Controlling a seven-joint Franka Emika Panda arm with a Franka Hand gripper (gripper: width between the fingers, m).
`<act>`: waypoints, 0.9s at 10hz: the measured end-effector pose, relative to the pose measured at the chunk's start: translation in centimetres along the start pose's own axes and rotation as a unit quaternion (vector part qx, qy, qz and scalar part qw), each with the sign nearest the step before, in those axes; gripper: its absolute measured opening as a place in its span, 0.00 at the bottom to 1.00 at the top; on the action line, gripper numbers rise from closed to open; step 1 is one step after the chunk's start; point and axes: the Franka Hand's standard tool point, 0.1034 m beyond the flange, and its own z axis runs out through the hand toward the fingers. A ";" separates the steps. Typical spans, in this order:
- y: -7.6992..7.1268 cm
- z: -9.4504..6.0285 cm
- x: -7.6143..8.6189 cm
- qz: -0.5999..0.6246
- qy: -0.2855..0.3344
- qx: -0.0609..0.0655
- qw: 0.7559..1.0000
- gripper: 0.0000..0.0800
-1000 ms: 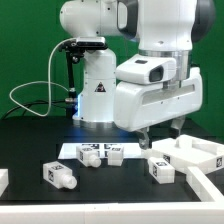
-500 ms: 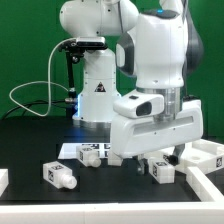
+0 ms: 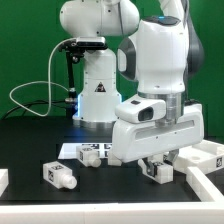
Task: Assemble one leg
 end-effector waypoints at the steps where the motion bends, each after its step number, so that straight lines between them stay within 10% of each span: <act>1: 0.0 -0.1 0.0 0.000 0.000 0.000 1.000 0.36; 3: -0.2 -3.5 -1.3 -0.004 -0.007 -0.007 1.000 0.36; 5: 0.8 -6.8 -6.6 -0.013 -0.009 -0.015 1.000 0.36; 9: 0.9 -6.8 -7.3 -0.008 -0.013 -0.015 1.000 0.36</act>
Offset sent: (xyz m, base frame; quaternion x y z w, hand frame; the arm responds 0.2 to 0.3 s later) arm -0.0935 -0.0423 0.0910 -0.0227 -0.0197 -0.0212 0.9993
